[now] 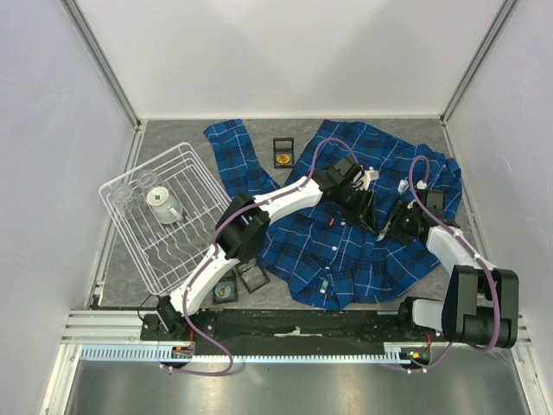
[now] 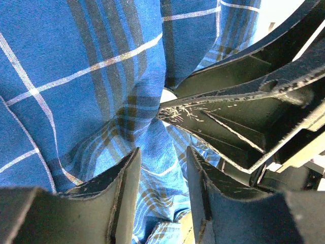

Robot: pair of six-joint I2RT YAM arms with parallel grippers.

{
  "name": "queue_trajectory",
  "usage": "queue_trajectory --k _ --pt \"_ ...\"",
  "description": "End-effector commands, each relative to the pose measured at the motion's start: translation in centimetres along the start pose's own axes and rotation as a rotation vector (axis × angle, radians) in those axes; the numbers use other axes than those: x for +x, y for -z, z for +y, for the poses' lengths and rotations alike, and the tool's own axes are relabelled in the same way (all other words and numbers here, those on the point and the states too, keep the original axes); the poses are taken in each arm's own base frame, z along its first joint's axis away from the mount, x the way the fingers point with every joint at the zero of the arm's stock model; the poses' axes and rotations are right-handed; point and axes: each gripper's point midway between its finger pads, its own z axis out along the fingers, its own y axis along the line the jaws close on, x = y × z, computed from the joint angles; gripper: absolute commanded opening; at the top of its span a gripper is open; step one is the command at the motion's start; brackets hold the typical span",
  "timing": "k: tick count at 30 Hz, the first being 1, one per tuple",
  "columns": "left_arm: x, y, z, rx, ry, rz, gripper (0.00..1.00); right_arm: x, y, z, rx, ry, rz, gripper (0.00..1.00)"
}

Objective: Remove the brooch from the garment
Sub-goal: Remove the brooch from the clothes.

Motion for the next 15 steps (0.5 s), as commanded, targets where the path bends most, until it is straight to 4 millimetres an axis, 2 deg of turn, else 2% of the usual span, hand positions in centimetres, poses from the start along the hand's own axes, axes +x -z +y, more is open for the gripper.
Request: queue_trajectory --k 1,6,9,12,15 --pt "-0.6 1.9 -3.3 0.062 -0.069 -0.015 0.47 -2.0 1.0 0.8 -0.011 0.020 -0.079 0.46" --pt "0.1 1.1 -2.5 0.059 -0.051 0.004 0.45 -1.7 1.2 1.1 -0.023 0.022 -0.054 0.44" --pt "0.5 0.6 -2.2 0.061 -0.039 0.019 0.42 -1.1 0.6 0.7 -0.019 0.030 -0.021 0.36" --pt "0.7 0.8 -3.0 0.061 -0.062 0.014 0.40 -1.7 0.3 0.2 0.016 0.025 -0.037 0.25" --pt "0.5 0.9 -3.7 0.061 -0.078 -0.003 0.38 -2.3 0.2 0.2 0.028 0.031 -0.046 0.04"
